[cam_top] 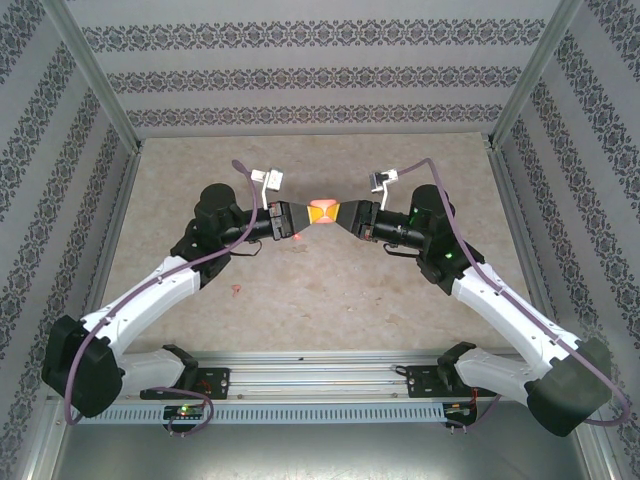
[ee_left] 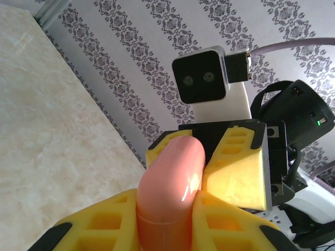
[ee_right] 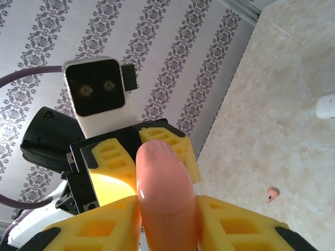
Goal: Insert the wireless bluetooth earbuds into the charging case
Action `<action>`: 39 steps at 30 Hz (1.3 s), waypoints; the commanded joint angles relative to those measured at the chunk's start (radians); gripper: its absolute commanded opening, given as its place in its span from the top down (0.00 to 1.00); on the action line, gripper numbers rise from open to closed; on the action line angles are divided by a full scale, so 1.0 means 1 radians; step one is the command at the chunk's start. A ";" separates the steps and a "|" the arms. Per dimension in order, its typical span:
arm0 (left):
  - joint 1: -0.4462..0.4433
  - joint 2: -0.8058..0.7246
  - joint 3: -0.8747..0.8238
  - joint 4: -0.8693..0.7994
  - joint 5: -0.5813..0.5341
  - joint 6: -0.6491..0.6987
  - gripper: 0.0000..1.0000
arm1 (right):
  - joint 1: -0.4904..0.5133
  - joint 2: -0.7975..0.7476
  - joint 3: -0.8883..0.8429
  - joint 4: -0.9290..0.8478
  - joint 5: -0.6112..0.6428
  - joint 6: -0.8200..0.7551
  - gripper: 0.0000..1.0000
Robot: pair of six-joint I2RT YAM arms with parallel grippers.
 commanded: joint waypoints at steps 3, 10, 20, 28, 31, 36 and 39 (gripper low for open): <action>-0.007 -0.060 0.036 -0.035 0.026 0.144 1.00 | -0.004 0.014 0.037 -0.029 0.020 -0.028 0.67; -0.008 -0.102 0.045 -0.131 0.047 0.283 1.00 | -0.009 0.033 0.057 -0.045 0.020 -0.028 0.66; -0.008 -0.128 0.065 -0.224 0.037 0.405 1.00 | -0.002 0.052 0.069 -0.060 -0.011 -0.019 0.63; -0.008 -0.148 0.055 -0.241 -0.019 0.539 1.00 | 0.038 0.064 0.076 -0.108 -0.073 -0.023 0.55; -0.009 -0.158 0.058 -0.267 -0.052 0.615 1.00 | 0.054 0.072 0.080 -0.116 -0.090 -0.013 0.53; -0.010 -0.167 0.058 -0.278 -0.087 0.700 1.00 | 0.069 0.090 0.081 -0.099 -0.107 0.023 0.51; -0.015 -0.172 0.054 -0.274 -0.108 0.732 1.00 | 0.077 0.107 0.088 -0.074 -0.119 0.057 0.48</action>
